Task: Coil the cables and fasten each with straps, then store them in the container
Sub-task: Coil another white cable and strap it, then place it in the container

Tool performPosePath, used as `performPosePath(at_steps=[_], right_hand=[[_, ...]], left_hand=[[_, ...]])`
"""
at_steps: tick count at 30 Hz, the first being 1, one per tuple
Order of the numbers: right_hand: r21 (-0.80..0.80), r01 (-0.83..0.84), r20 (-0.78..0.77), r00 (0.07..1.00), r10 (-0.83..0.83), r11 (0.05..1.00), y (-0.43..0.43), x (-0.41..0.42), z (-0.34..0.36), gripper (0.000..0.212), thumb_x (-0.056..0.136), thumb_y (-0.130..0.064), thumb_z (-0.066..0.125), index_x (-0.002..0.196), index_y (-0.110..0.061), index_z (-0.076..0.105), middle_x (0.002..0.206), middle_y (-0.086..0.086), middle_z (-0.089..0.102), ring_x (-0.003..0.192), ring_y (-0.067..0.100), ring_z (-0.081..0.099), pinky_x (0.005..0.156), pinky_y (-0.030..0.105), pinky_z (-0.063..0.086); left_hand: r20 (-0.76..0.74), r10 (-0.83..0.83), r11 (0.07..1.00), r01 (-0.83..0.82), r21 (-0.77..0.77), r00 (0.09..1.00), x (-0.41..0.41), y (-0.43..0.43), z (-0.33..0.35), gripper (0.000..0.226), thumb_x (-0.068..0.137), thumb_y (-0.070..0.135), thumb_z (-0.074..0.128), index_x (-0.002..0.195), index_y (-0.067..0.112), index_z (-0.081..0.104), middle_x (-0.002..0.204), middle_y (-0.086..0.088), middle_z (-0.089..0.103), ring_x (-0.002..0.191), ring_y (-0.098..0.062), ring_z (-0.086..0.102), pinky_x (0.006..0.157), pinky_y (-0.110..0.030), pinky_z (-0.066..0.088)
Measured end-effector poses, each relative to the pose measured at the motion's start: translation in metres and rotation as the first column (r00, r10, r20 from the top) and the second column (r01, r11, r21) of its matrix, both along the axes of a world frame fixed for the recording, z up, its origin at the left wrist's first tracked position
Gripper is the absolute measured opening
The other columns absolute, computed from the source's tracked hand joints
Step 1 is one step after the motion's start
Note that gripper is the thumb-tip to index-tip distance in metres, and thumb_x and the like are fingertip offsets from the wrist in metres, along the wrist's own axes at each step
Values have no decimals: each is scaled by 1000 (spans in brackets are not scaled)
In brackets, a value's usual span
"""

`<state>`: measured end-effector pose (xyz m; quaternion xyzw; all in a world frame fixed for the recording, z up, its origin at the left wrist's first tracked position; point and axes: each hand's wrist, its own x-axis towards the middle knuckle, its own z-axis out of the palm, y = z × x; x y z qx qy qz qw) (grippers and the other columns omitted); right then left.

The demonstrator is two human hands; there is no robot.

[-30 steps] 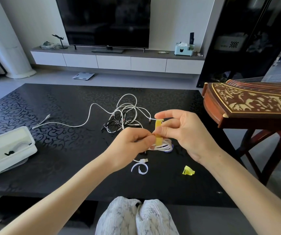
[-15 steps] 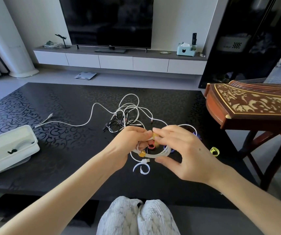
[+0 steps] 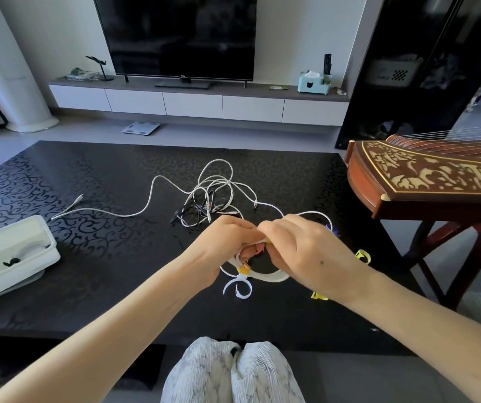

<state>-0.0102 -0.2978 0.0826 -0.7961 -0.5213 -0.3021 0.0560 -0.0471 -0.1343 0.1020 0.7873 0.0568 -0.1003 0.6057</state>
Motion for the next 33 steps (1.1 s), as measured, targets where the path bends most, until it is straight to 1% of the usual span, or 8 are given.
performPosePath(at_steps=[7,11,15,19,24,27,30,33], right_hand=[[70,-22,114,993,14,997,6,0,-17,30,87,2,57,115,0,45,71,8,61,60,20,57,48,31,50],[211,88,-294,956,-22,974,12,-3,-11,36,74,3,72,107,0,57,72,5,62,63,19,59,53,36,53],[257,378,-818,575,-8,889,20,-10,3,36,78,-14,72,112,-16,59,75,-7,69,72,1,63,65,12,48],[225,430,-941,329,80,874,24,-6,7,45,74,-13,76,116,-20,58,74,-2,71,67,1,65,64,13,47],[312,222,-510,860,-34,924,41,-14,-5,43,74,-4,70,115,-13,62,67,-4,66,61,10,60,59,23,49],[338,158,-413,911,-5,928,56,-10,-19,42,73,-3,67,114,-8,64,68,2,65,62,17,61,58,33,52],[358,290,-699,713,49,887,83,-5,-18,39,75,-11,77,111,-12,63,75,-2,70,72,12,64,71,25,51],[300,440,-943,268,196,846,115,5,-17,38,69,-7,81,102,-13,63,81,3,71,73,10,65,71,18,50]], left_hand=[[-253,84,984,-120,-128,964,1,-1,4,27,81,2,55,55,5,53,45,-4,43,47,-16,39,53,-23,37],[-278,56,975,-113,-194,959,2,3,4,25,87,10,58,62,5,60,48,-2,50,43,-13,41,48,-22,40],[-107,17,1000,-18,-6,994,2,10,1,36,91,20,56,57,10,59,45,0,49,47,-13,44,58,-22,39],[-62,-26,999,28,24,998,-1,19,-2,34,92,22,56,61,8,62,45,0,49,50,-14,45,63,-26,41],[-98,39,998,-34,51,994,-1,30,-7,37,92,21,56,56,10,58,44,0,48,49,-14,45,55,-20,42],[-92,63,998,-63,11,994,-6,44,-15,34,92,25,57,63,8,62,52,-2,52,52,-14,48,58,-20,43],[5,124,990,-123,-65,992,-18,72,-30,23,90,26,62,81,7,71,70,-5,59,65,-12,54,68,-25,49],[169,272,962,-269,-37,947,-29,104,-37,9,88,10,64,94,12,71,78,-7,65,70,-14,61,71,-33,51]])
